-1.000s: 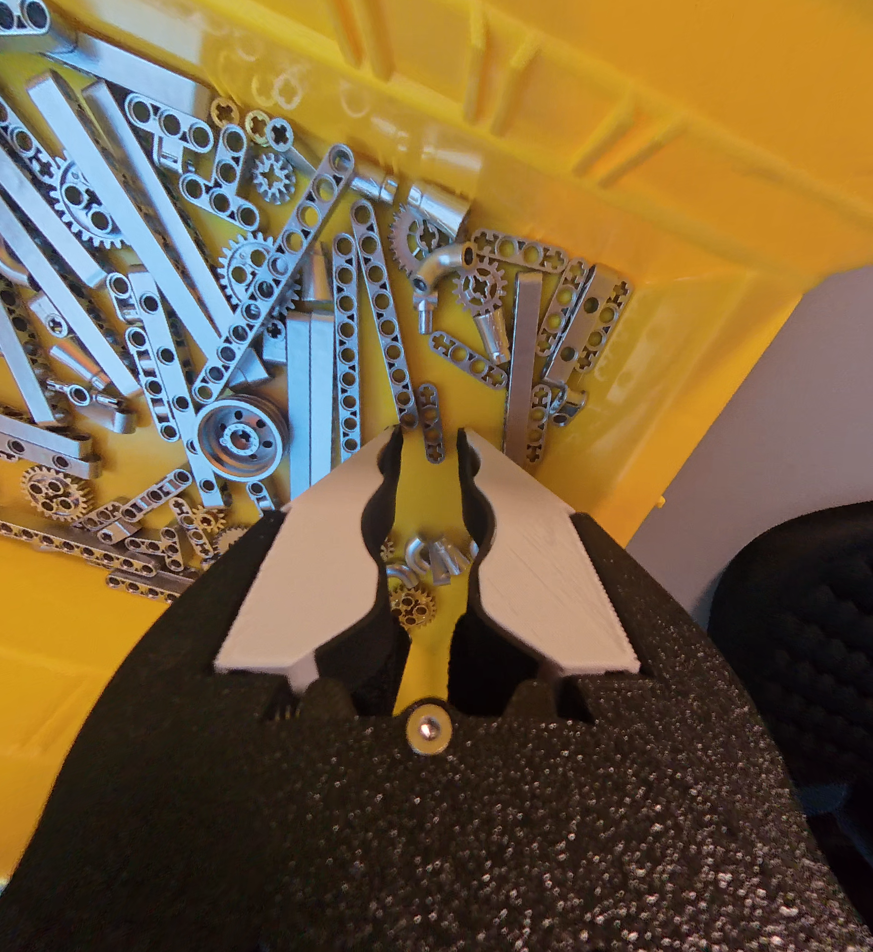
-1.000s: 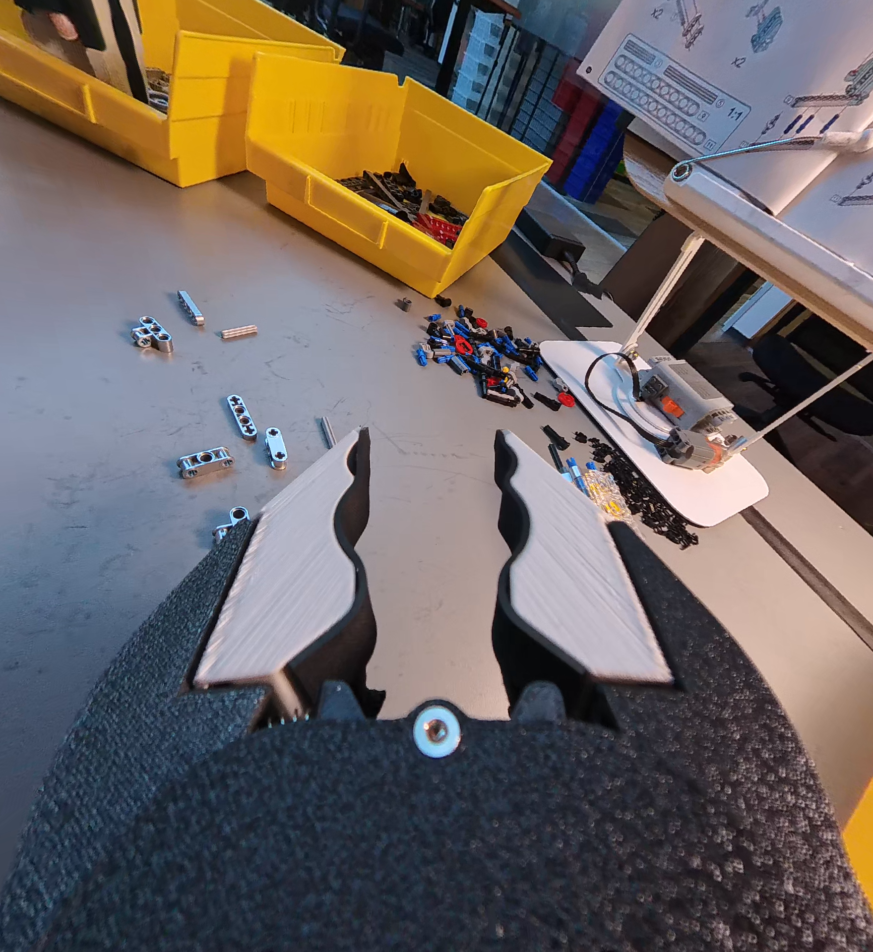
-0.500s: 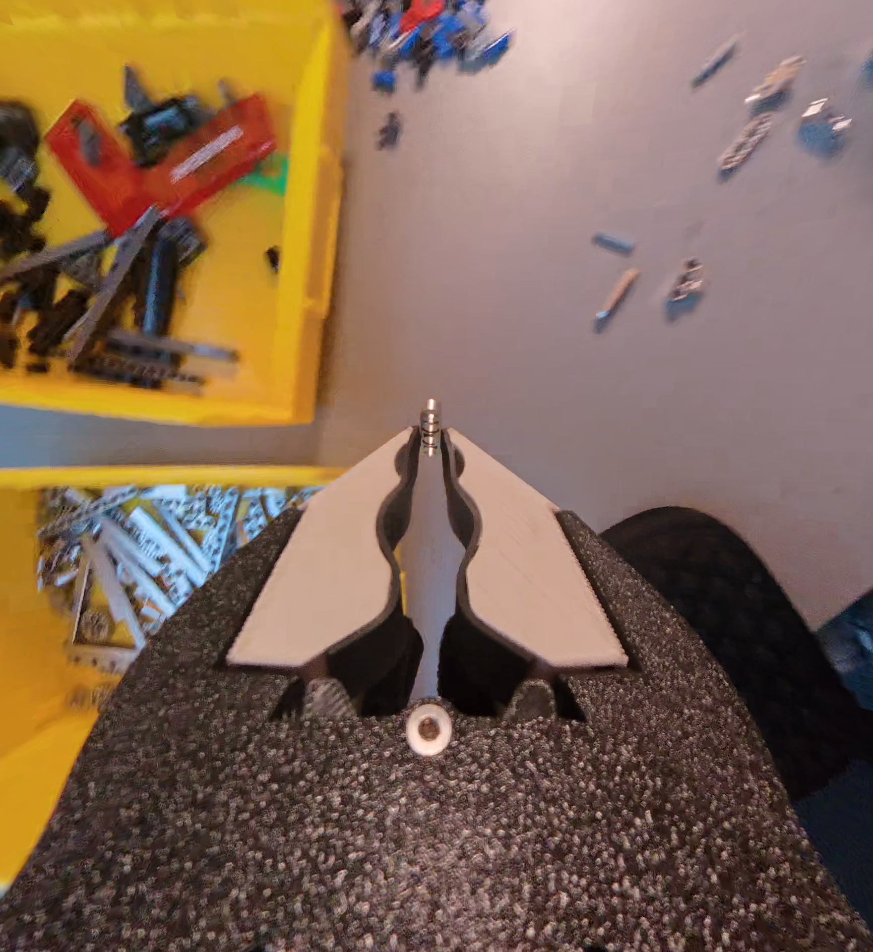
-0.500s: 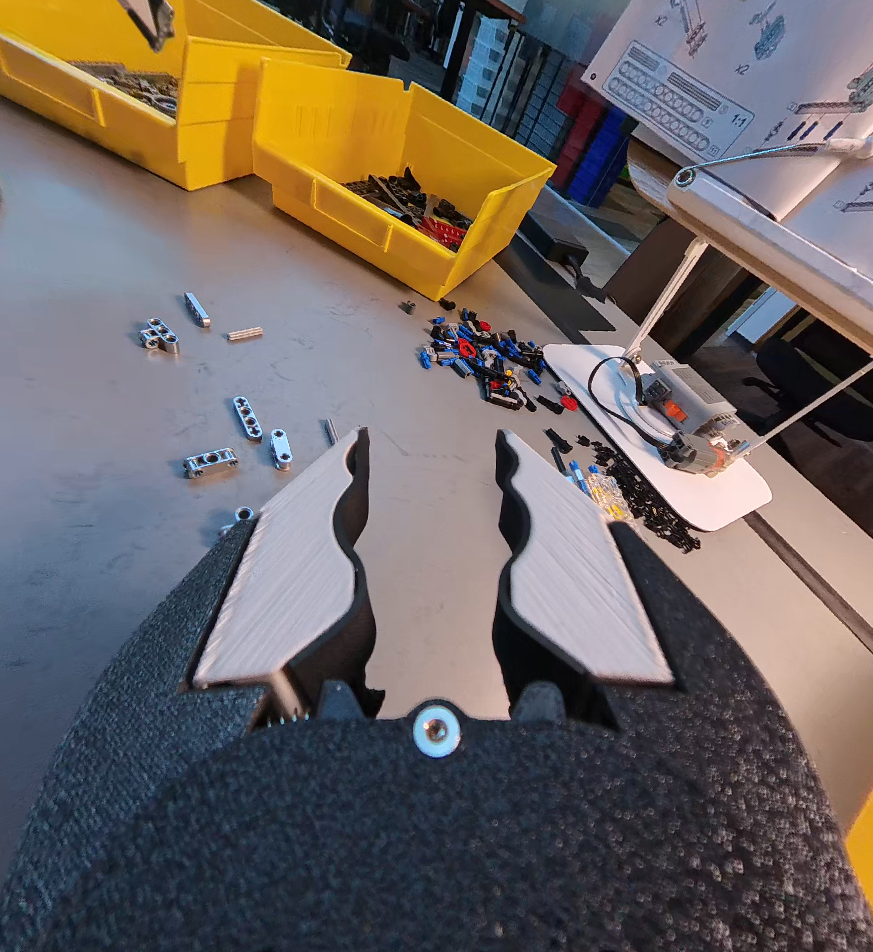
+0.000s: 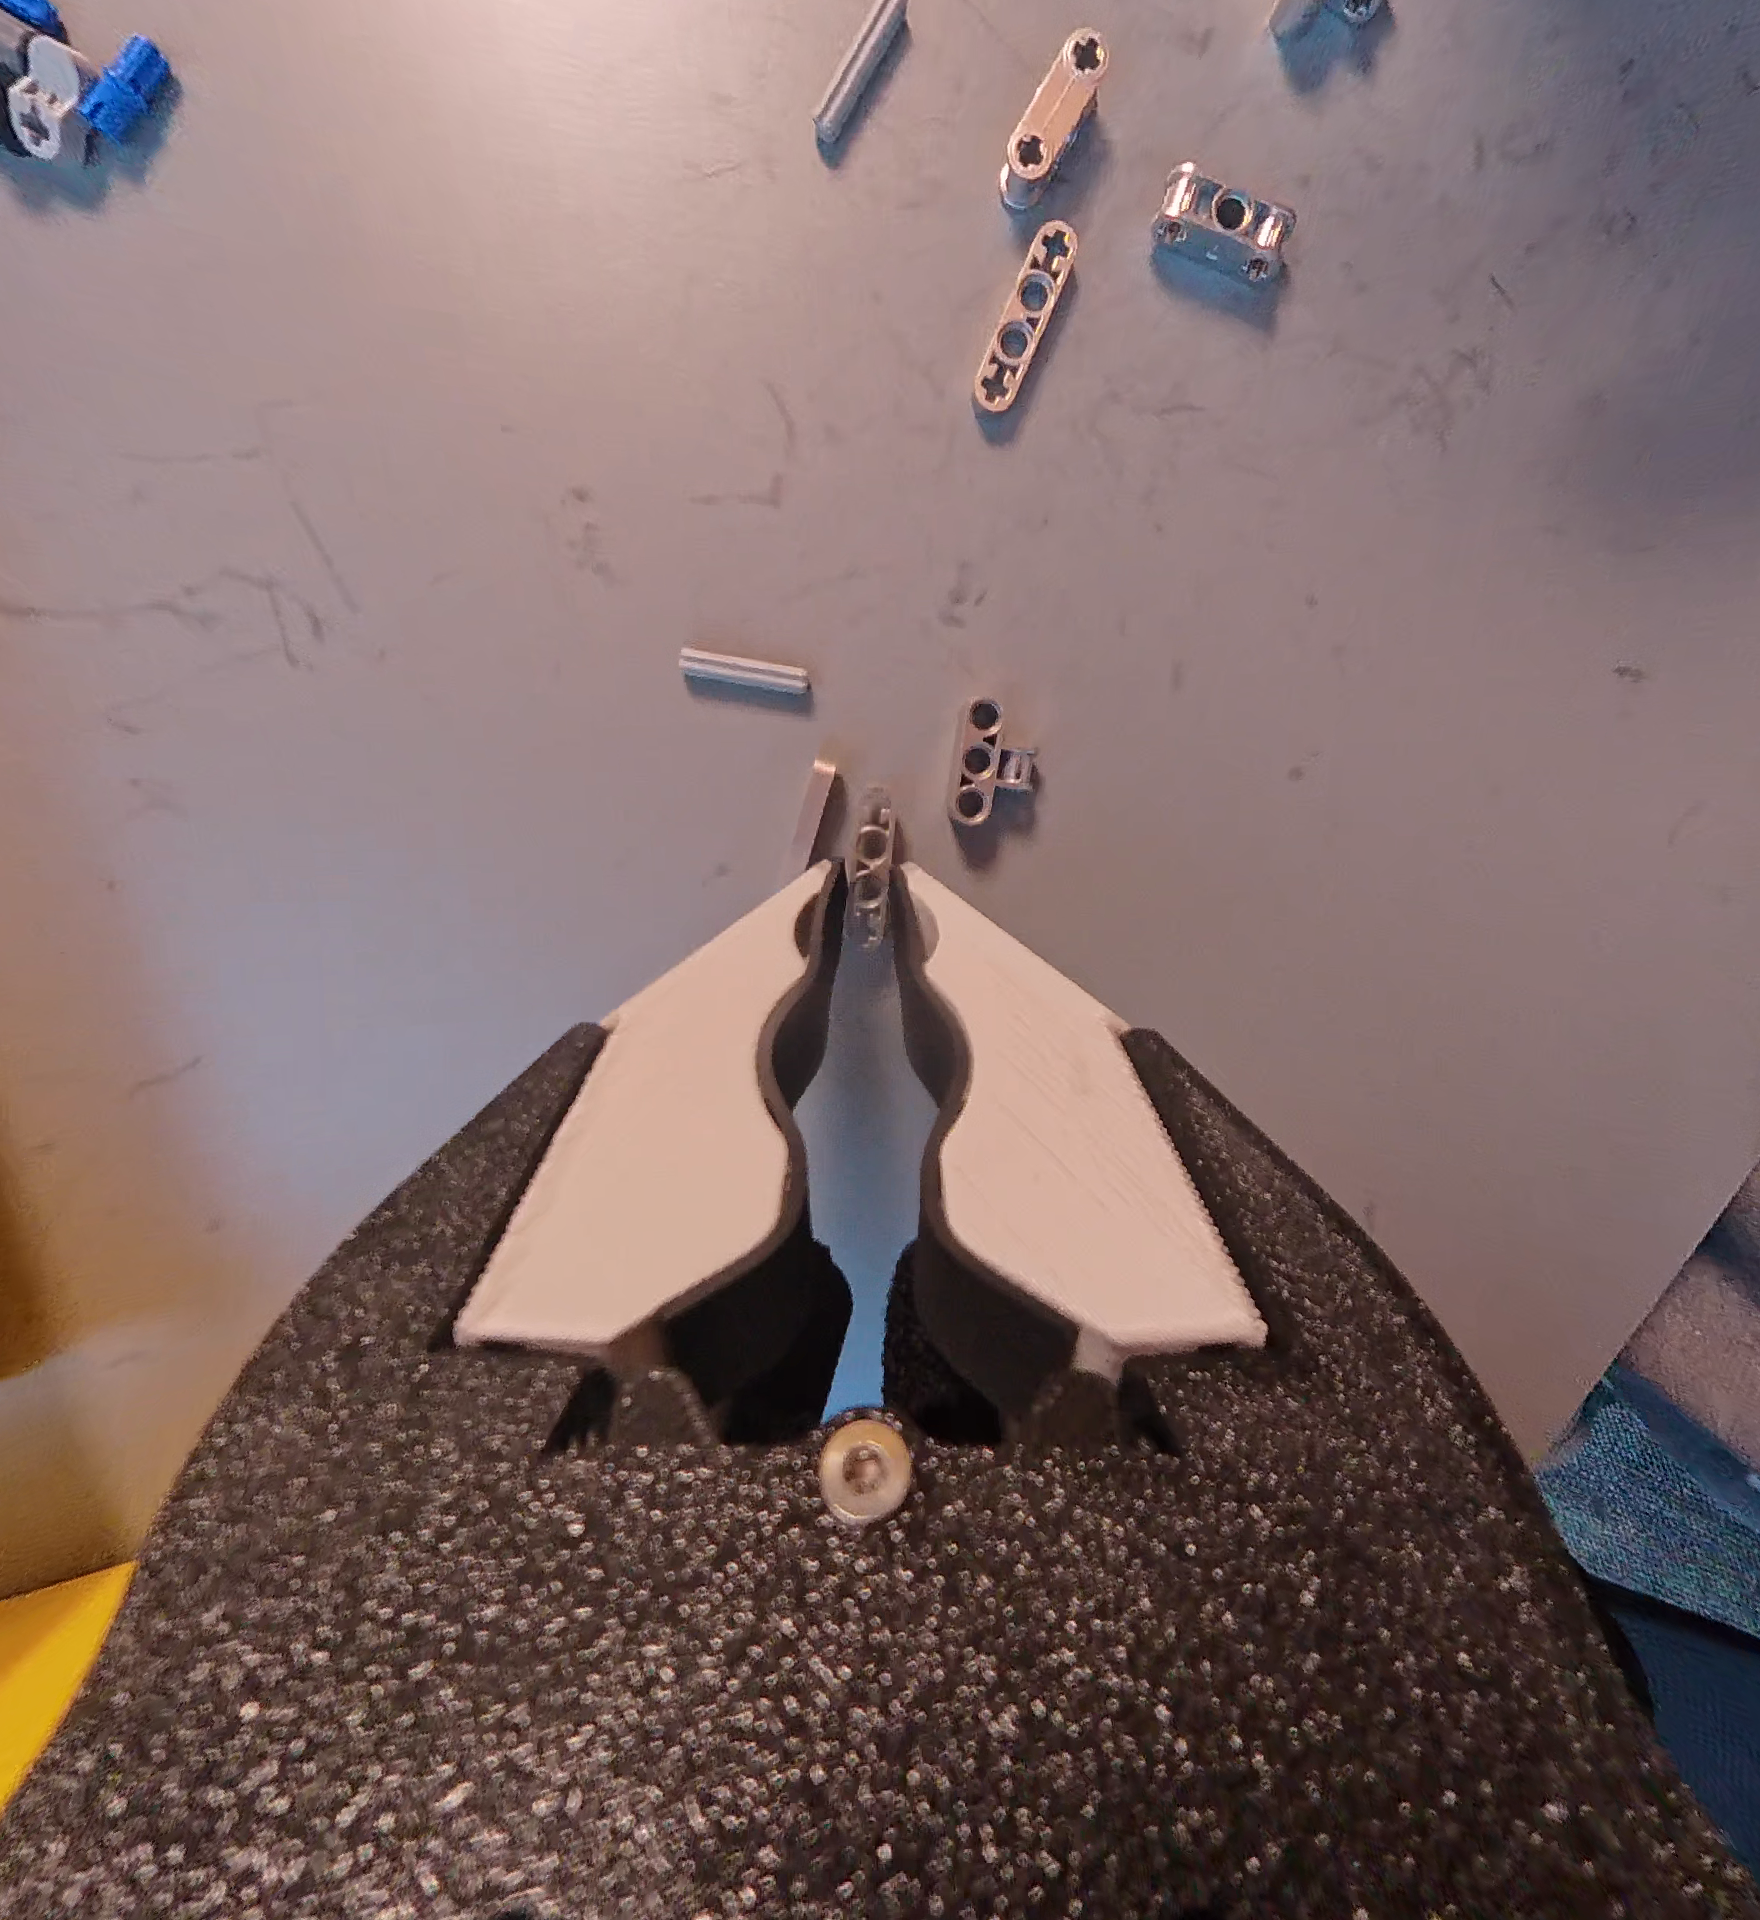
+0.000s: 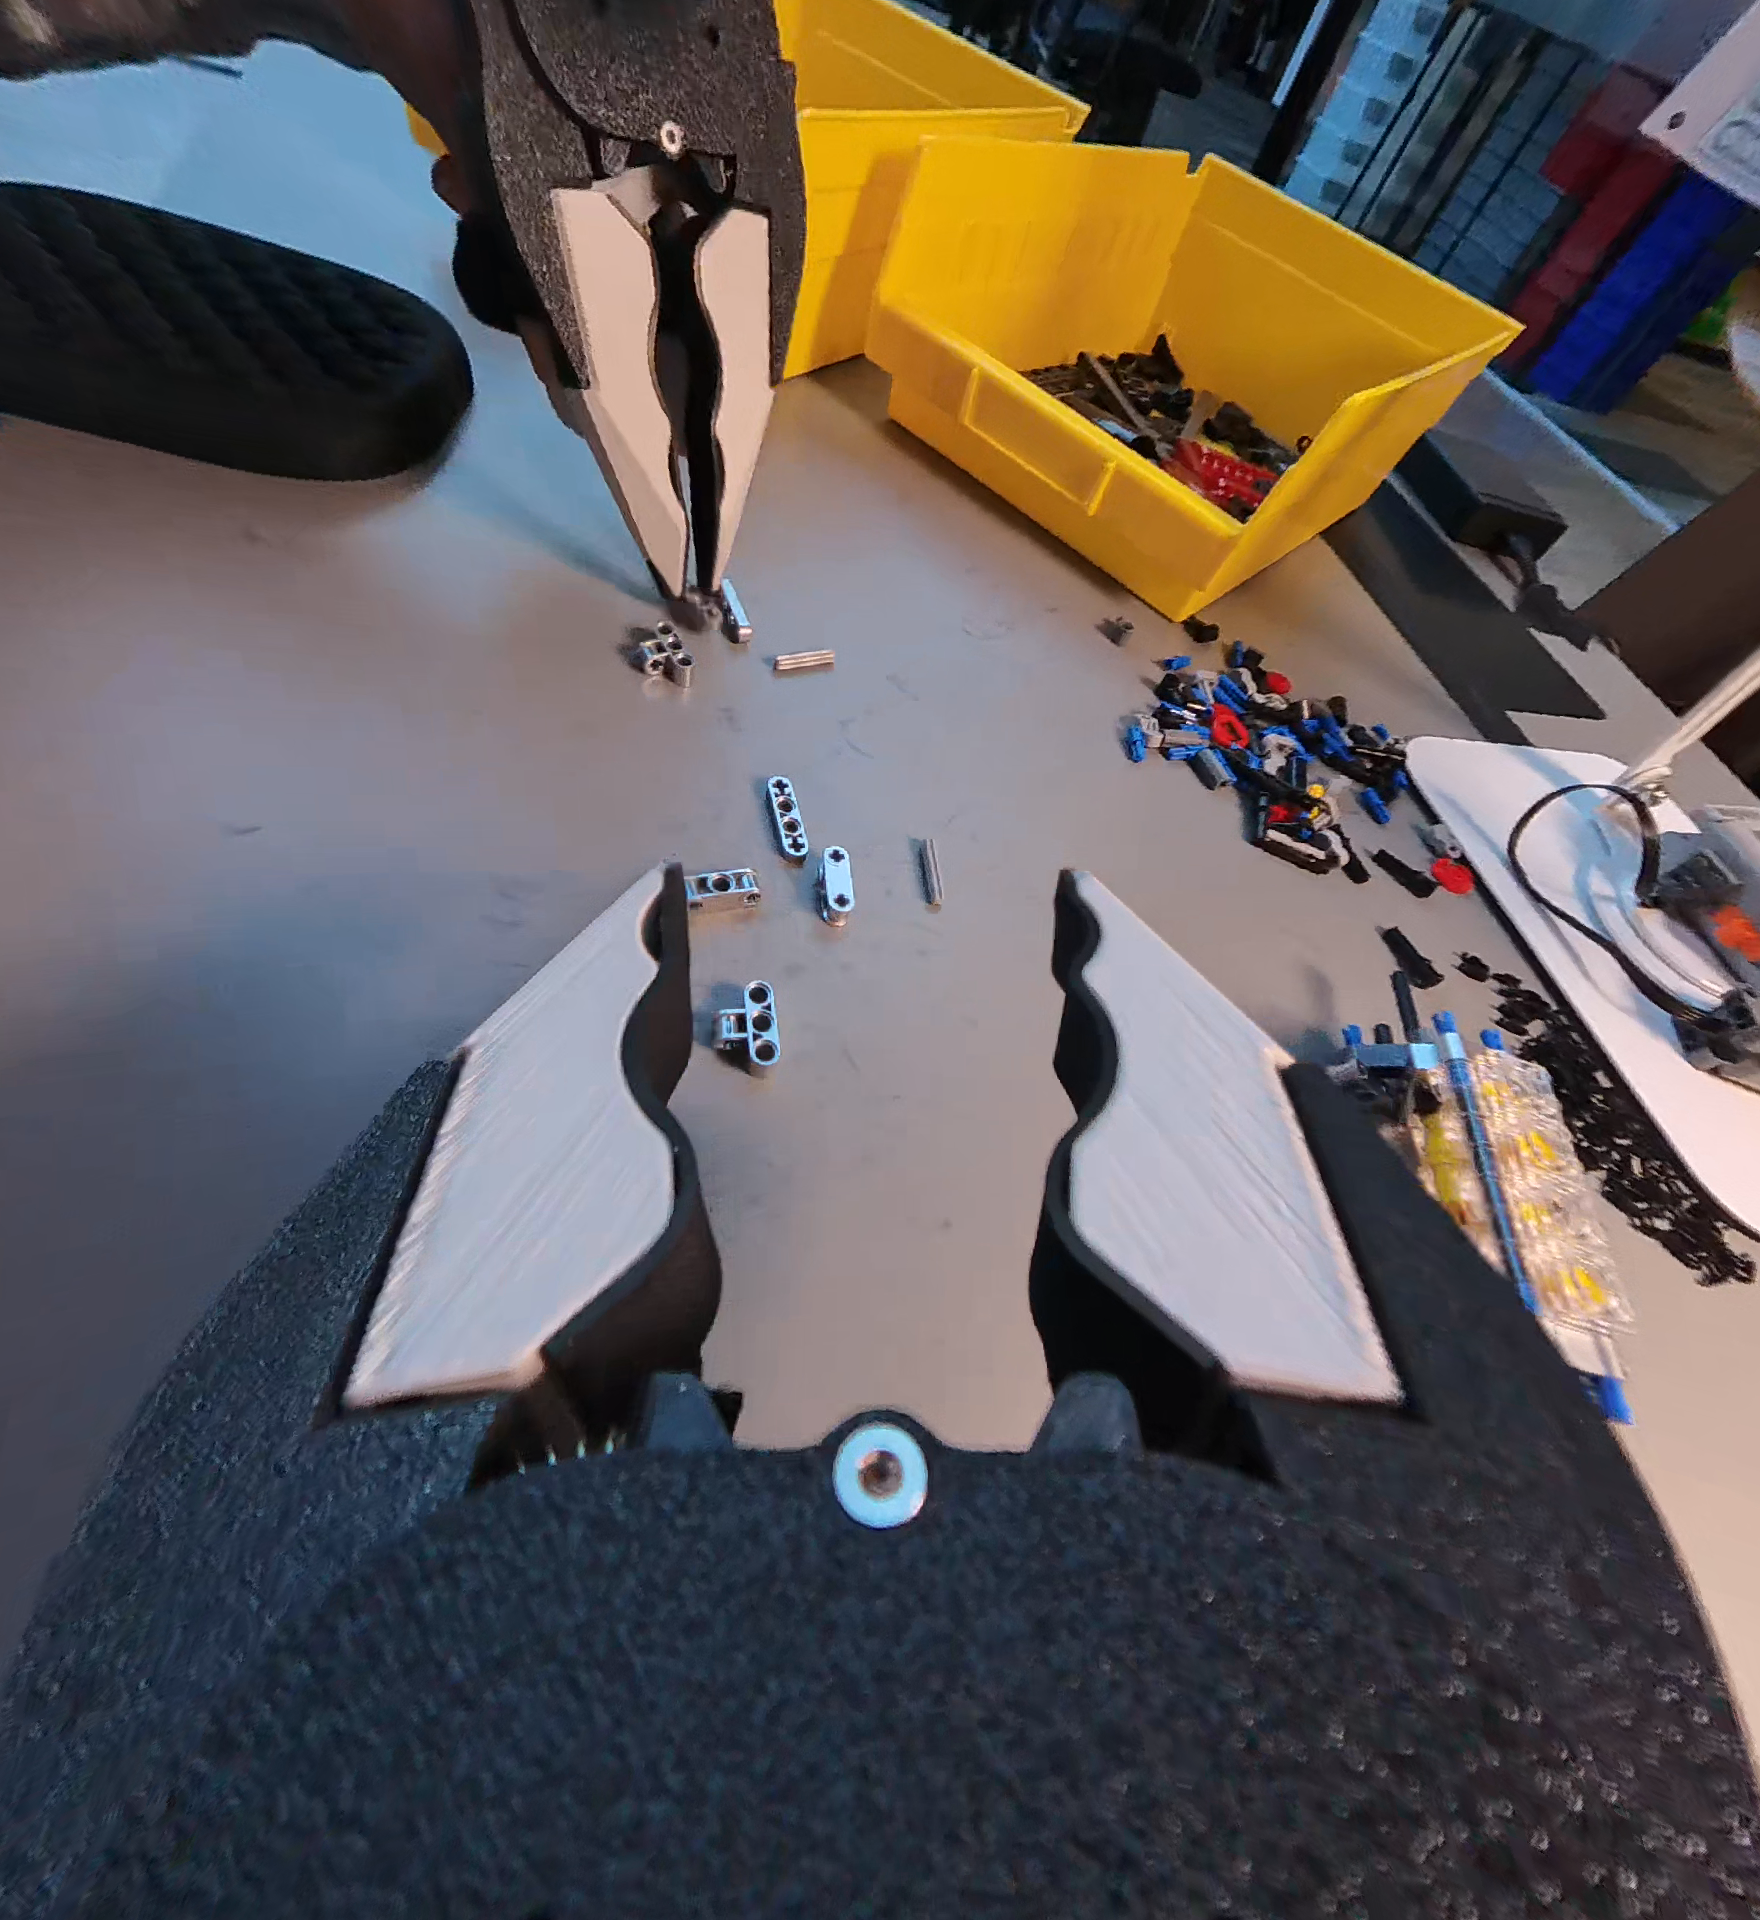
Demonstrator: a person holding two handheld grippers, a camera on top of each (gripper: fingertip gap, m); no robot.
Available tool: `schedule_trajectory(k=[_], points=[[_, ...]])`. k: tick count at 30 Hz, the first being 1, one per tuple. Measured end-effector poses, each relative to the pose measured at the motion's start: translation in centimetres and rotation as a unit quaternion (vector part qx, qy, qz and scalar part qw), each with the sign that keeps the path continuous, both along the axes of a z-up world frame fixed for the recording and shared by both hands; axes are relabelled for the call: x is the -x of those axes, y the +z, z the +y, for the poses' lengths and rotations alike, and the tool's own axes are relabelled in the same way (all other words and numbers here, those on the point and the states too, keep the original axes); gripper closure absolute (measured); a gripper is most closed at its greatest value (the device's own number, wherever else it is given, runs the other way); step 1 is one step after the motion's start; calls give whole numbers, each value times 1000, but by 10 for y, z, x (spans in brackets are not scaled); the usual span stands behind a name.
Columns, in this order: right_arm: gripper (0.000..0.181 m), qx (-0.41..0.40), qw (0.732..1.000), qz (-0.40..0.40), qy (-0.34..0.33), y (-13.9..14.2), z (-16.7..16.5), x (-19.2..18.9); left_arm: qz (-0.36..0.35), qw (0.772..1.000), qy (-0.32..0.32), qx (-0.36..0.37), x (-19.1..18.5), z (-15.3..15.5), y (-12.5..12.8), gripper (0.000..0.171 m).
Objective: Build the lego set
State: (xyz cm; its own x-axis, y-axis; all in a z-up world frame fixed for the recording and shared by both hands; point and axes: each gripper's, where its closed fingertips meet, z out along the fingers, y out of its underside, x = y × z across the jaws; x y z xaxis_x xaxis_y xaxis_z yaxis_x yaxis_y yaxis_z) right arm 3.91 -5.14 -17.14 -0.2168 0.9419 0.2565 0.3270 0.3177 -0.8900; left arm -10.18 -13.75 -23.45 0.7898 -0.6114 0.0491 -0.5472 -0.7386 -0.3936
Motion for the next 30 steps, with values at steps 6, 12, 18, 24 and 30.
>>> schedule_trajectory(k=[6,12,18,24,30], points=[[111,5,999,-33,6,-9,0,-5,-10,998,30,-54,12,6,28,159],[112,9,999,-50,6,-14,2,-9,52,967,176,-178,118,-5,116,157],[113,5,998,-57,10,-17,-2,-7,101,946,293,-96,221,-61,101,153],[114,10,999,-53,6,-18,-1,-6,88,955,283,20,232,-87,37,156],[115,14,999,-52,-2,-17,2,-5,49,956,289,26,227,-71,20,155]])
